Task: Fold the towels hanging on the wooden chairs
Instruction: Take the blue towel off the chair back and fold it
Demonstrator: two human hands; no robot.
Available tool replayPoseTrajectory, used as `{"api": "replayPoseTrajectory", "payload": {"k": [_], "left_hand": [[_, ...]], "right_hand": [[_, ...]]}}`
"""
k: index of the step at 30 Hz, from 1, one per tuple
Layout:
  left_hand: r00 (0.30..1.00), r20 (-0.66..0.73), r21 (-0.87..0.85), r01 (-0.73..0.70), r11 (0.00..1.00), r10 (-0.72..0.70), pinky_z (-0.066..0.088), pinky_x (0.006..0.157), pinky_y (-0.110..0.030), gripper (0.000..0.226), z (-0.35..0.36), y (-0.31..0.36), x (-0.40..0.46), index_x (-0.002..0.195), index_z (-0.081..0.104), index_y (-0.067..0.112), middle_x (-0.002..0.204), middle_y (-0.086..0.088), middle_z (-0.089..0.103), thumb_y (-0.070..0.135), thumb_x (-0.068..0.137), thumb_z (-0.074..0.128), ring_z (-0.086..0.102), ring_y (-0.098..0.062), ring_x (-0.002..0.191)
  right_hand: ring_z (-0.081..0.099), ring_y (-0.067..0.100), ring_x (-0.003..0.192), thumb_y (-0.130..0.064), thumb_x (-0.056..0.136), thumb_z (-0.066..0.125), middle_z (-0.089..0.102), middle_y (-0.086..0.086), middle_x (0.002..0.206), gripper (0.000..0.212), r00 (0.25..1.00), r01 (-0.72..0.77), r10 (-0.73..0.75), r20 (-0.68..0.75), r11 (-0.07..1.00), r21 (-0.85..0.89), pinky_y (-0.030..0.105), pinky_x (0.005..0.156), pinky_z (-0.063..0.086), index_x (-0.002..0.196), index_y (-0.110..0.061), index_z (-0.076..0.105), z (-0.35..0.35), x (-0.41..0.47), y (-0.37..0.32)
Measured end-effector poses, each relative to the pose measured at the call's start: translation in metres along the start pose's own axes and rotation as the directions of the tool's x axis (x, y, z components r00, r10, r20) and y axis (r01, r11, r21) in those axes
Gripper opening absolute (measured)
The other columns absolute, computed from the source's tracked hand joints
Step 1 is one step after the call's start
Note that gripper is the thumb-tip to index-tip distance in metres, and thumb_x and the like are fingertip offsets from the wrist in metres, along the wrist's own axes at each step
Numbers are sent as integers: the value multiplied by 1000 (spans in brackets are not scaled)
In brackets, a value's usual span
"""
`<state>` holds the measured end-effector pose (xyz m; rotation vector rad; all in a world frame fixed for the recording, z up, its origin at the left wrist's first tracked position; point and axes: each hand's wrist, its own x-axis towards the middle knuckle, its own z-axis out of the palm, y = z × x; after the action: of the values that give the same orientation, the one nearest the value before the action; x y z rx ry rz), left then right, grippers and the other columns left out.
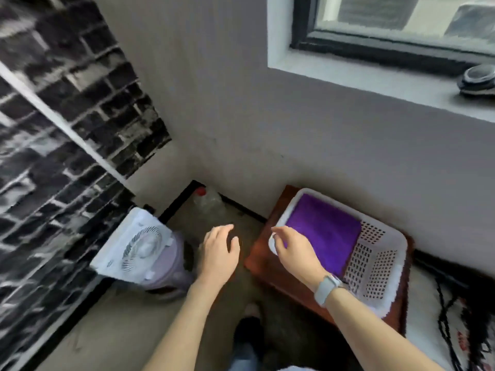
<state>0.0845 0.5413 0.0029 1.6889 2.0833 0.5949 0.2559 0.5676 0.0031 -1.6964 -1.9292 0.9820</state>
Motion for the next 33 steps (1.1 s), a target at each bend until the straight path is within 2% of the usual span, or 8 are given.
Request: {"api": "replayPoseTrajectory", "payload": {"k": [2,5,8,12,16,21,28,33], "left_hand": [[983,-74,-31,164,986,-166,35,100,-34,33,-29,-34,-47,121,55,7,125,-10,56,16,90,51,49,-27,117],[907,-211,-80,357,931,-366,39,95,-34,30,-70,-86,-125,117,58,5,119,-12,60,14,89,54,53,-30,112],[765,-317,-121,554,824,-561,38,96,-33,32,-100,-131,-208,120,57,8,121,-12,59,17,89,52,52,-29,114],[569,-399,-226,699,679,-719,36,99,-33,33,-119,-174,-312,120,56,4,124,-15,58,16,90,52,51,-28,117],[400,-432,-373,737,564,-808,41,93,-35,29,-128,-205,-401,114,60,-1,115,-18,62,8,87,55,58,-31,109],[283,-432,-471,739,482,-856,42,94,-35,29,-141,-254,-505,114,61,1,114,-17,64,7,86,54,58,-29,107],[165,-420,-540,745,391,-893,39,92,-27,30,-181,-339,-627,116,59,7,115,-11,62,13,88,52,56,-24,109],[132,-380,-582,735,348,-915,39,96,-29,32,-204,-402,-669,120,57,9,122,-8,60,16,90,49,54,-21,114]], "right_hand": [[57,19,111,-17,93,43,62,3,120,31,983,111,-107,149,994,-21,24,91,41,120,-14,56,28,-17,-30],[57,25,109,-15,92,42,63,8,116,28,888,297,-261,378,954,-41,29,90,42,115,-10,58,76,-46,-74],[58,33,103,-13,90,43,63,17,110,25,754,422,-344,559,906,-12,36,85,44,107,-3,59,124,-84,-116],[59,30,105,-10,91,44,64,14,113,23,559,587,-445,700,808,45,29,82,39,105,-4,62,183,-145,-162],[56,24,114,-11,92,43,61,5,124,29,402,688,-484,777,720,93,24,90,37,115,-8,60,244,-216,-197],[58,27,108,-14,92,45,65,8,116,27,281,732,-458,844,670,120,25,86,39,114,-11,61,325,-312,-233],[58,25,108,-19,93,44,66,4,115,28,196,786,-398,896,610,99,24,83,41,115,-20,61,425,-422,-282],[58,23,107,-19,93,41,66,2,115,30,179,797,-341,923,601,67,24,85,41,116,-22,60,485,-456,-311]]}}
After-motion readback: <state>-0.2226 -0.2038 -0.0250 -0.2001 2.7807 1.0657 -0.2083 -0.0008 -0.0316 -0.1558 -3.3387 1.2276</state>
